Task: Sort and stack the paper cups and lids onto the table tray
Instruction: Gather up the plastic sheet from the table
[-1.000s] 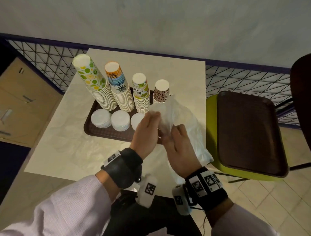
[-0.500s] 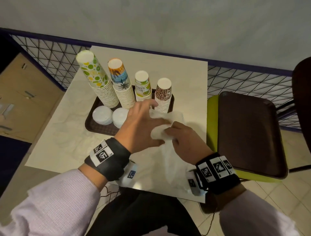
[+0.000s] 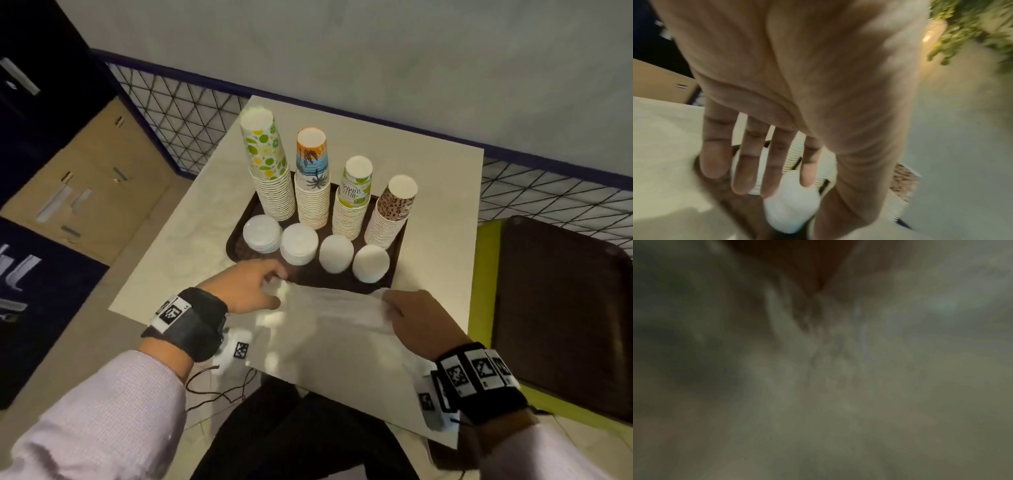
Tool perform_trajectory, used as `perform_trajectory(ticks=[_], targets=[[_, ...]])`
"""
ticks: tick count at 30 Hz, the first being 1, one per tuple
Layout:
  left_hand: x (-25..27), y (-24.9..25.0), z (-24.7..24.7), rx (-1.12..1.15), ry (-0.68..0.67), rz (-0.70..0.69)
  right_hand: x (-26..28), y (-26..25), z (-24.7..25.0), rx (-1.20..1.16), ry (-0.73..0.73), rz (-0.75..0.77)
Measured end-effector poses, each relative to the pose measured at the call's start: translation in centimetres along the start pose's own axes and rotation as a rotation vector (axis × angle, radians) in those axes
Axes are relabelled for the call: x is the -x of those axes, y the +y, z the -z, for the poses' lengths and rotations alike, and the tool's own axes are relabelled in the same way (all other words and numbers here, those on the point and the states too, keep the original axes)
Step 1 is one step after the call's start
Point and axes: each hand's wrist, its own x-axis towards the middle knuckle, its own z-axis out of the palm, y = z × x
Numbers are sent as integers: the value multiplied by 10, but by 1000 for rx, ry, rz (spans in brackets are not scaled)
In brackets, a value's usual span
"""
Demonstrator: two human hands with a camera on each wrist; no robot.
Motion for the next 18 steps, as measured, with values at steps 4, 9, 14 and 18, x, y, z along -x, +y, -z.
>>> perform_trajectory(ticks=[4, 9, 14, 18], targets=[[0, -71, -7, 26, 114, 366, -13, -29, -9, -86, -95, 26], [-10, -126, -45, 34, 20, 460, -30, -65, -28, -151, -120, -3], [-19, -157, -71, -77, -41, 284, -45, -81, -44, -54, -26, 37], [-13, -160, -56, -102, -75, 166, -61, -91, -50, -26, 61, 79]])
